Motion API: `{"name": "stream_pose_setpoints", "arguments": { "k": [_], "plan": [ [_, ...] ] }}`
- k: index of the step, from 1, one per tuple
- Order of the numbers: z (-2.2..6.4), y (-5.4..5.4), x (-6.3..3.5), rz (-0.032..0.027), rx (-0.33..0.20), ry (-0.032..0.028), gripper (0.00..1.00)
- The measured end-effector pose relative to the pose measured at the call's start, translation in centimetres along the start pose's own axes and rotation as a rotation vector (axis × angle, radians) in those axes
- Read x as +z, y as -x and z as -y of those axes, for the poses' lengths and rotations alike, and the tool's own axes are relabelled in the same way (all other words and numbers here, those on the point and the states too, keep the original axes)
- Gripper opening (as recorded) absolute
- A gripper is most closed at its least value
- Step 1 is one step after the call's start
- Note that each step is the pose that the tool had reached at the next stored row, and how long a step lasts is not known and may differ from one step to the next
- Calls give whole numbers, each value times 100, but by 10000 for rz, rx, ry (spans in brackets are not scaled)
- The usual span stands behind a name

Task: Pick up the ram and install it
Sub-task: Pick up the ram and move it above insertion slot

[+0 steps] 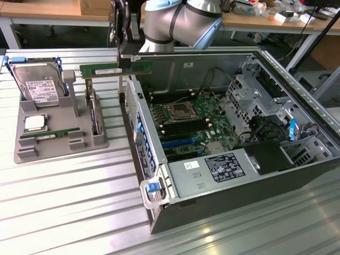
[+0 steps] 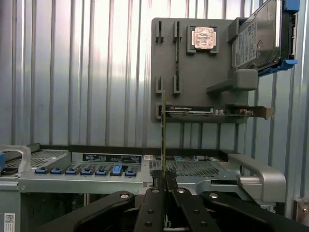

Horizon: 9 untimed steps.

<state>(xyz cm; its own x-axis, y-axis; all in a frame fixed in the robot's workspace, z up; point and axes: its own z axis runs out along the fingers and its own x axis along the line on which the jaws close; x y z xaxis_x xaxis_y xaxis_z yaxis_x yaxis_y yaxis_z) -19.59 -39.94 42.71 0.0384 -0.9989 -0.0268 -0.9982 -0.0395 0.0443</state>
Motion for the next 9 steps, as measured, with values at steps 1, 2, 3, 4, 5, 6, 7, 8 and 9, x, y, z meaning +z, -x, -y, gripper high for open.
{"name": "stream_pose_setpoints", "arguments": {
  "k": [1, 2, 3, 4, 5, 6, 7, 8, 9],
  "plan": [
    [11, 0, -1, -1, 0, 1, 12],
    [21, -1, -1, 0, 0, 0, 12],
    [30, -1, -1, -1, 0, 0, 12],
    [40, -2, -2, -1, 0, 0, 12],
    [47, -2, -2, -1, 0, 0, 12],
    [52, -2, -2, -1, 0, 0, 12],
    [60, -2, -3, -1, 0, 0, 12],
    [70, -3, -3, -1, 0, 0, 12],
    [81, -3, -4, -2, 0, 0, 12]
  ]
}}
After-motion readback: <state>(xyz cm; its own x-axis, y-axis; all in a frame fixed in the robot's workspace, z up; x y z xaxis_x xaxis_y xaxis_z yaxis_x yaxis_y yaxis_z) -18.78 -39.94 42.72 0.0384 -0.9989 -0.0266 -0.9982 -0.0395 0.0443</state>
